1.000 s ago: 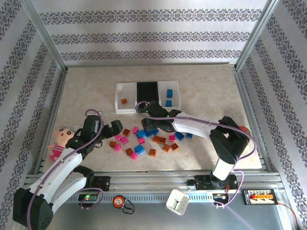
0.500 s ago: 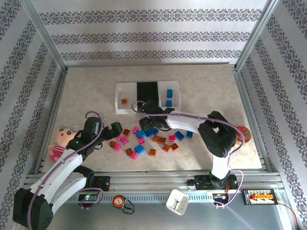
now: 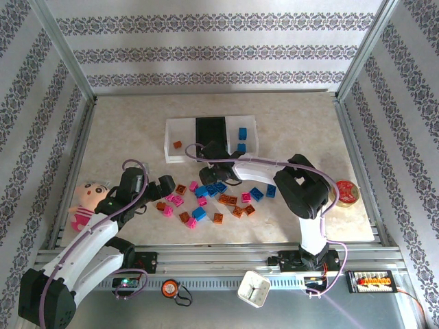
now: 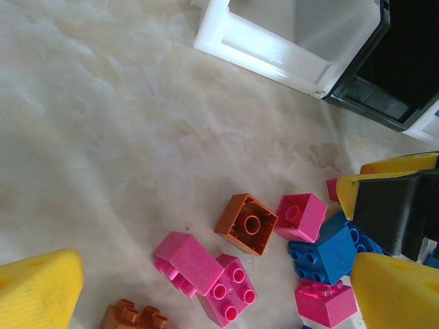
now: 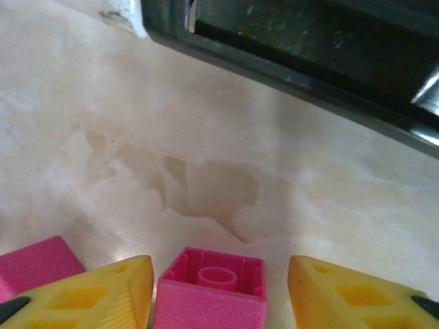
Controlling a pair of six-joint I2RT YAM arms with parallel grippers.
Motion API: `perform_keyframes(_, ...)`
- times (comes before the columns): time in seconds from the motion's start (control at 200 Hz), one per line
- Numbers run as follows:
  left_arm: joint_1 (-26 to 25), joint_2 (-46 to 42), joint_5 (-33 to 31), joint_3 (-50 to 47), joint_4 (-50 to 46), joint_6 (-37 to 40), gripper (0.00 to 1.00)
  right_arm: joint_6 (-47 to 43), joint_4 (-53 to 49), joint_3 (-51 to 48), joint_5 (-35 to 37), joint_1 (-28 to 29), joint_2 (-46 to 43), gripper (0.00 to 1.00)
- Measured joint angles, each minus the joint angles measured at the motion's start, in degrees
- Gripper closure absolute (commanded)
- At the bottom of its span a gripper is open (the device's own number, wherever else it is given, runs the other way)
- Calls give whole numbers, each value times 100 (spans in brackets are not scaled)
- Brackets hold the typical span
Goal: Sort the legos into containers by color
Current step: Pick up the lego from the center of the table, then place the lego in the container.
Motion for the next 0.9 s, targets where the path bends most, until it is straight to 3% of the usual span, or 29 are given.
perform_keyframes(0.135,0,0,0,0,0,0,0,-37,-13,4,-59,0,-4,66)
perform_keyframes(0.255,0,0,0,0,0,0,0,-37,-28,7,-72,0,-85,72)
perform_keyframes(0.455,0,0,-22,0,-2,0,0,-68,-52,57,-28,-63,-807,72)
perform_keyframes(0.595,0,-2,-103,7,-13,0,0,-81,-37,658,129,-273,-940,72)
perform_keyframes(0.899,0,-2,-114,57,-170,0,0,-177,-254,2371,817,-706,369,71)
